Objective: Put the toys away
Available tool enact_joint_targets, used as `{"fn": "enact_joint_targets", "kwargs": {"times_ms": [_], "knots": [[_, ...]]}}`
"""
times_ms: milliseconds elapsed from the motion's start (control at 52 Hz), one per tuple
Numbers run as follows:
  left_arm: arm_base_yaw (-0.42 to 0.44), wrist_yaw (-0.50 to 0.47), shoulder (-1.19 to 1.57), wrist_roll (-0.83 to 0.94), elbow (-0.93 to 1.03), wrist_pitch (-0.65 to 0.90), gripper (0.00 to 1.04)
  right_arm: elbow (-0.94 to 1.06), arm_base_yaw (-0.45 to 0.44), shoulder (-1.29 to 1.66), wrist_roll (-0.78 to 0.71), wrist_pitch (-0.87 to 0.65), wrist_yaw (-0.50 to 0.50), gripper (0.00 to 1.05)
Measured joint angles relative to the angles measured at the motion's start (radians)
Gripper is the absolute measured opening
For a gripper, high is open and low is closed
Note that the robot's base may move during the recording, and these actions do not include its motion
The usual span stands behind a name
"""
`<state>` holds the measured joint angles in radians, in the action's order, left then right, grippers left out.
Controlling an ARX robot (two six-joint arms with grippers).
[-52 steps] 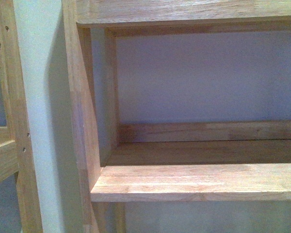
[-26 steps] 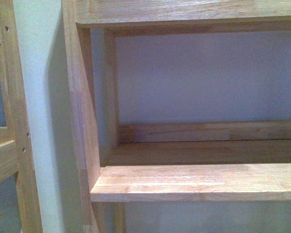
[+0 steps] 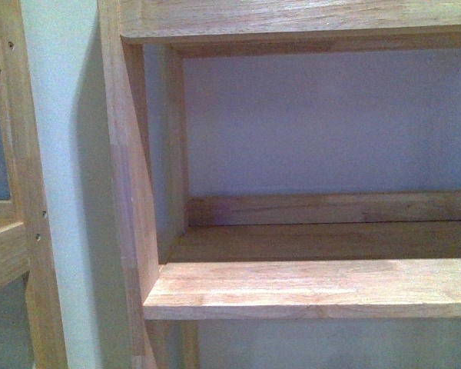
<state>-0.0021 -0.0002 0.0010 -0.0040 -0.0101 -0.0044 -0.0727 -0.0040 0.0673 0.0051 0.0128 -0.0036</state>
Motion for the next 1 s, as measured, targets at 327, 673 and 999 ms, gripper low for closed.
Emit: {"fn": "enact_joint_targets", "kwargs": {"times_ms": [327,673,999], "knots": [[0.000,0.000,0.000,0.000,0.000,0.000,0.98,0.031,0.000,-0.026,0.000,-0.006,0.000,0.04],[0.000,0.000,0.000,0.000,0.000,0.000,0.98,0.059,0.000,-0.060,-0.002,-0.008,0.000,0.09],[0.000,0.000,0.000,0.000,0.000,0.000,0.98,0.059,0.000,-0.061,-0.002,-0.008,0.000,0.63]]}}
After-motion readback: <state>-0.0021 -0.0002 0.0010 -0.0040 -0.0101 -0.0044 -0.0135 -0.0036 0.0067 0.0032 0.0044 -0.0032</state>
